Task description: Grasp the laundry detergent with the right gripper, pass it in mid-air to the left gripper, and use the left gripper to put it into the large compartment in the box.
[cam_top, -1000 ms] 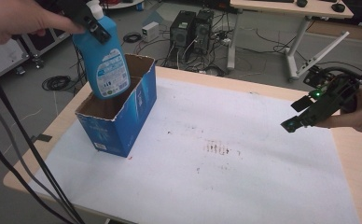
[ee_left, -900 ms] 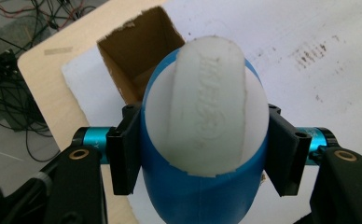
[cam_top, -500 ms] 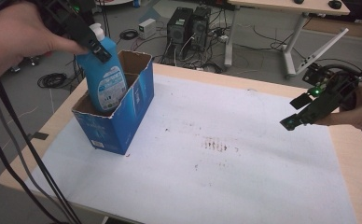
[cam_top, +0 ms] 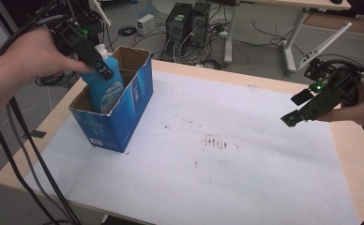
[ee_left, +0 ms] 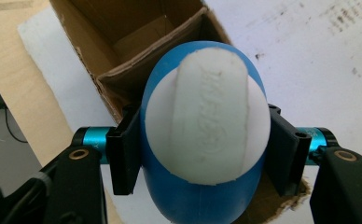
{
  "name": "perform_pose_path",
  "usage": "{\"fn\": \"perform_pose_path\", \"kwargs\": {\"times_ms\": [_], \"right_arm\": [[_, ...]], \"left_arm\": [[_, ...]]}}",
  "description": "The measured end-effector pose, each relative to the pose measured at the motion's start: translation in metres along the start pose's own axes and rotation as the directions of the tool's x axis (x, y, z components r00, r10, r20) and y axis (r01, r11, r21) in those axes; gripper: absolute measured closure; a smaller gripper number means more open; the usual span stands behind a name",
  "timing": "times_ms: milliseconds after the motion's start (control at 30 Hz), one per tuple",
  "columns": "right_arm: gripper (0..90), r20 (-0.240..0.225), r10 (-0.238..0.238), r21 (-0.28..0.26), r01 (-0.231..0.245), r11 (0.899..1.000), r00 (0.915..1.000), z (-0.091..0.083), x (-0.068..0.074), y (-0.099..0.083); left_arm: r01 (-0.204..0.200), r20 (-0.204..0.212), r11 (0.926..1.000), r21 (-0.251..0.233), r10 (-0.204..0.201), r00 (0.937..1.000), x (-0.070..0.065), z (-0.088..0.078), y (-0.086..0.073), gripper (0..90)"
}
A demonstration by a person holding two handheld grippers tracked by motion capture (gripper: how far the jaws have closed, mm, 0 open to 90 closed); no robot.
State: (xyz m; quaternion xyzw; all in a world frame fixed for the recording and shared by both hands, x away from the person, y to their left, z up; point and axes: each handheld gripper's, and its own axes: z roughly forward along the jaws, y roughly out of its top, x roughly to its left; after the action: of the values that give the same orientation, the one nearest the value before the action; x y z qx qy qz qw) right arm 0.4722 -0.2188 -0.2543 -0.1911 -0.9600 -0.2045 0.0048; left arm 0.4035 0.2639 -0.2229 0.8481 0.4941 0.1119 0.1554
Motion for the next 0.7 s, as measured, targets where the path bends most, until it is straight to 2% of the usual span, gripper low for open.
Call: {"fn": "perform_pose_path", "kwargs": {"times_ms": [267, 700], "right_arm": [[13.6, -0.001, -0.001, 0.002, 0.001, 1.0, 1.0, 0.002, -0.001, 0.001], [13.6, 0.001, -0.003, -0.001, 0.003, 1.0, 1.0, 0.001, -0.001, 0.0]], "left_arm": [[-0.041, 0.002, 0.9989, 0.024, 0.041, 0.9991, -0.005, 0.023, -0.005, 38.4], [-0.09, -0.004, 0.9946, 0.05, 0.091, 0.9959, -0.008, 0.043, -0.012, 38.3]]}}
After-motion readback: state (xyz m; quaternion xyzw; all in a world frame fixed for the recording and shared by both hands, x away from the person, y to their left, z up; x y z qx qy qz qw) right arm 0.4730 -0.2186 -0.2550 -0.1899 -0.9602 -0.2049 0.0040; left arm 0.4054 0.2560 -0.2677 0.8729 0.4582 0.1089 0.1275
